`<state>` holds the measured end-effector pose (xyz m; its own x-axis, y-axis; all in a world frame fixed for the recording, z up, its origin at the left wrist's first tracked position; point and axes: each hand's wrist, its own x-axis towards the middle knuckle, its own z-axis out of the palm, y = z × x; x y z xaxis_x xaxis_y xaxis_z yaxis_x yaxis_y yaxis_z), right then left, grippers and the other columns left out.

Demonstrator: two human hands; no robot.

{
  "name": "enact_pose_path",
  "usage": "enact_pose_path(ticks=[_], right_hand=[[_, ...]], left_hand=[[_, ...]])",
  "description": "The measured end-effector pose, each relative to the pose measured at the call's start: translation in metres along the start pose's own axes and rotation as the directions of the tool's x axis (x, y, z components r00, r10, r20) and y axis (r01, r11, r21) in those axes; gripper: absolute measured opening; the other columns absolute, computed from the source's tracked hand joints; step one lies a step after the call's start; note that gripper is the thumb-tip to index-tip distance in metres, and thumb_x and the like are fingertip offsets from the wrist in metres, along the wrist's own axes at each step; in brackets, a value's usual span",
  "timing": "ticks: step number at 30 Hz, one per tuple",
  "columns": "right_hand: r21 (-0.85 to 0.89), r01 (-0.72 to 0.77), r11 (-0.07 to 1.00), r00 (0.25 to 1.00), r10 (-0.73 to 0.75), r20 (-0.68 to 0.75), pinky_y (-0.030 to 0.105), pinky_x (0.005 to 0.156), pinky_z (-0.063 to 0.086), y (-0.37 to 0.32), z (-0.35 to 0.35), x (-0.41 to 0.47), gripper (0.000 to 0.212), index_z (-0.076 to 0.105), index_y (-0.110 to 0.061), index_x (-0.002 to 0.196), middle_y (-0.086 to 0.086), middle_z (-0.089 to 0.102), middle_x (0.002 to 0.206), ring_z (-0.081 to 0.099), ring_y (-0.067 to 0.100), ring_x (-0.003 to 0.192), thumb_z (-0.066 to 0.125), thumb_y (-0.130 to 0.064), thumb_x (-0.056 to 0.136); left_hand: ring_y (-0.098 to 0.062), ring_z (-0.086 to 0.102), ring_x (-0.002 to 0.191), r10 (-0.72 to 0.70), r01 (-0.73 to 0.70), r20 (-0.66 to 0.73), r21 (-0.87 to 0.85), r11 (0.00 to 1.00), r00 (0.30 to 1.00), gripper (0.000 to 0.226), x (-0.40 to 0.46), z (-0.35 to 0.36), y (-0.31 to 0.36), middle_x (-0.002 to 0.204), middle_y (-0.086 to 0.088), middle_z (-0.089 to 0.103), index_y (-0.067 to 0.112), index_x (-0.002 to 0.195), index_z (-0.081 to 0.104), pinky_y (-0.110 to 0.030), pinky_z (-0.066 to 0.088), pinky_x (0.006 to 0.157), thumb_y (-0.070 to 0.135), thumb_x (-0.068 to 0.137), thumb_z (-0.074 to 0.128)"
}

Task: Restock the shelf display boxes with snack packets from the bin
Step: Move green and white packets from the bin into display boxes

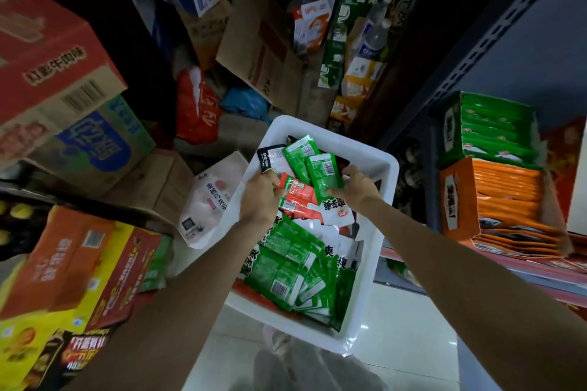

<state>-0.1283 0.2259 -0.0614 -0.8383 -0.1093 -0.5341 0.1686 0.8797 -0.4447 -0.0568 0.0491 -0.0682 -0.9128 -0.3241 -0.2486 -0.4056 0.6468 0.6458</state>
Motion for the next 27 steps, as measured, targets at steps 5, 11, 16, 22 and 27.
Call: enact_pose_path(ticks=[5,11,16,22,27], right_hand=[[0.146,-0.015,0.989,0.999,0.020,-0.037,0.035,0.080,0.049,-0.004,0.002,0.006,0.044,0.056,-0.004,0.115,0.014,0.064,0.109,0.060,0.028,0.099,0.074,-0.023,0.079],[0.364,0.143,0.920,0.967,-0.052,-0.250,0.030,0.058,0.050,0.002,-0.027,-0.006,0.019,0.055,-0.005,0.089,0.010,0.062,0.089,0.058,0.021,0.075,0.071,-0.008,0.081],[0.478,0.446,0.756,0.894,-0.356,-0.272,0.009,0.059,0.045,0.000,-0.057,-0.056,0.024,0.061,-0.012,0.080,-0.005,0.064,0.078,0.059,-0.006,0.065,0.067,0.011,0.077],[0.413,0.555,0.723,0.829,-0.435,-0.351,0.038,0.092,0.051,0.023,-0.096,-0.082,0.045,0.070,-0.020,0.079,0.002,0.065,0.102,0.063,0.013,0.099,0.062,0.023,0.070],[0.272,0.546,0.793,0.780,-0.361,-0.511,0.022,0.105,0.034,0.059,-0.131,-0.106,0.057,0.070,-0.029,0.087,0.004,0.041,0.138,0.035,0.019,0.132,0.058,0.025,0.070]], left_hand=[[-0.034,0.060,0.100,0.044,-0.045,0.005,0.092,0.995,0.999,0.013,-0.003,-0.004,-0.001,0.103,-0.018,0.065,0.005,0.104,0.058,-0.046,0.050,0.082,0.012,0.092,0.056],[-0.031,0.050,0.114,-0.009,0.007,0.012,0.162,0.987,1.000,0.027,-0.012,-0.007,0.005,0.120,-0.019,0.053,-0.001,0.118,0.052,-0.037,0.042,0.093,0.007,0.093,0.053],[-0.028,0.062,0.091,-0.293,0.449,0.341,-0.636,0.627,0.893,0.054,-0.020,-0.027,0.064,0.099,-0.019,0.064,-0.003,0.118,0.055,-0.030,0.053,0.069,0.042,0.101,0.031],[-0.047,0.049,0.120,0.204,0.849,0.827,-0.525,-0.054,0.524,0.065,-0.039,-0.042,0.105,0.129,-0.034,0.049,-0.006,0.129,0.041,-0.052,0.037,0.104,0.048,0.093,0.046],[-0.021,0.069,0.084,0.144,0.671,0.702,-0.710,0.214,0.698,0.015,-0.055,-0.022,0.160,0.090,-0.015,0.071,-0.002,0.102,0.060,-0.030,0.058,0.075,0.002,0.092,0.049]])
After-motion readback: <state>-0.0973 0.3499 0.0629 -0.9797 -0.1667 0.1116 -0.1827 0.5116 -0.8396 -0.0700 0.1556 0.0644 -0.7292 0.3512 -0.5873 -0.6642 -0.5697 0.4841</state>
